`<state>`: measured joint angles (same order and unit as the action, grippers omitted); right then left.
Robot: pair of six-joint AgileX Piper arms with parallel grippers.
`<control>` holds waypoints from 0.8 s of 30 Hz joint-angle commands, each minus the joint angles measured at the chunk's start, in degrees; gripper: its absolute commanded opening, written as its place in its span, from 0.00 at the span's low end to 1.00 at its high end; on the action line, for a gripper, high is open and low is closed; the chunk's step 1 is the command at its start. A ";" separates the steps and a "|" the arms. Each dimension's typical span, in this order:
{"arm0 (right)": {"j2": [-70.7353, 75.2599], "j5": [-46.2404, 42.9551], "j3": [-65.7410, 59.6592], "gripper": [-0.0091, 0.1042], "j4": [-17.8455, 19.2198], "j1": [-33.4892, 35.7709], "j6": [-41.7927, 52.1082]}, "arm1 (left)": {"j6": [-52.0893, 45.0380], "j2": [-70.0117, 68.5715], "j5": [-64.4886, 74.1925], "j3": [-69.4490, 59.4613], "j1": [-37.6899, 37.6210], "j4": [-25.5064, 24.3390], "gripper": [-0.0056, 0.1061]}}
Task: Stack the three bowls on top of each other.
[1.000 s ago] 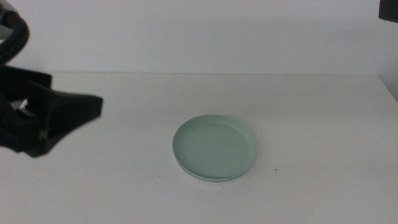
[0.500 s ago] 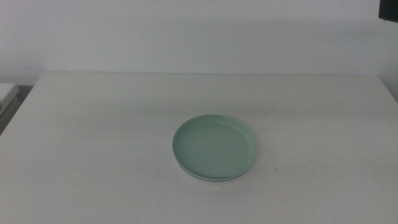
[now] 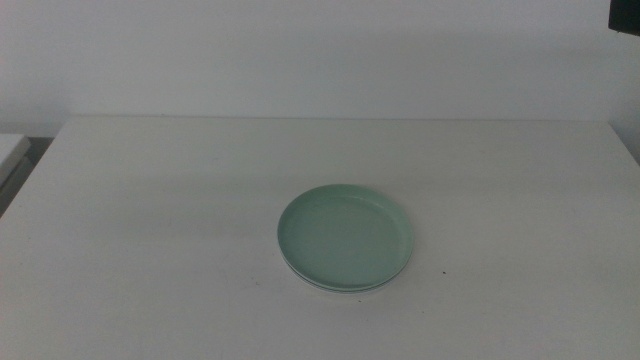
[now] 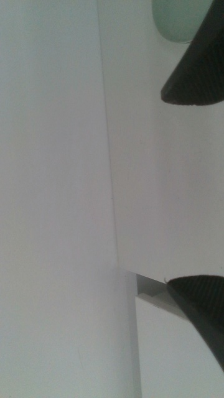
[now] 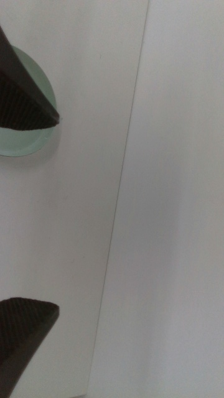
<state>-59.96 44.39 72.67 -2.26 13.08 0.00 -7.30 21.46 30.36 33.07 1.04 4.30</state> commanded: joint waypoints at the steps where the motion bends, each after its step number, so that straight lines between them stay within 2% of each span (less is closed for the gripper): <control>1: 0.19 -0.79 -0.47 0.90 0.00 -0.46 0.00 | 0.82 -0.06 -1.06 -0.17 0.00 -0.03 0.89; 3: 0.19 -0.79 -0.47 0.90 0.00 -0.46 0.00 | 0.82 -0.06 -0.95 -0.32 0.00 0.62 0.89; 5: 0.79 -2.25 -1.38 0.90 2.26 -0.46 0.00 | 0.82 -0.06 -0.45 -0.42 0.00 0.62 0.89; 6: 1.55 -5.25 -2.97 0.90 3.46 -0.57 0.00 | 0.82 -0.06 -0.32 -0.42 0.00 0.62 0.89; 8: 4.46 -13.30 -8.33 0.90 3.55 -0.57 0.00 | 0.82 -0.61 -0.31 -0.42 0.00 0.62 0.89; 11: 10.80 -21.01 -18.83 0.90 1.77 -0.74 0.00 | 0.82 -2.75 -1.65 -1.33 0.00 0.62 0.89; 13: 16.51 -21.70 -26.74 0.90 -0.09 -2.19 0.00 | 0.82 -6.08 -6.37 -4.87 0.00 0.62 0.89; 18: 36.76 -21.69 -49.01 0.90 0.84 -12.19 0.00 | 0.82 -15.94 -11.03 -17.07 0.00 0.70 0.89; 21: 48.06 -21.69 -58.58 0.90 0.04 -16.29 0.00 | 0.69 -20.75 -9.83 -22.26 0.00 2.77 0.89; 24: 58.88 -21.69 -64.71 0.90 -0.05 -17.50 0.00 | 0.69 -21.46 -11.09 -24.87 0.00 3.31 0.89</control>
<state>-5.85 23.85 10.84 -2.01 -3.62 0.00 -7.03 0.48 20.95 9.38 1.04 6.77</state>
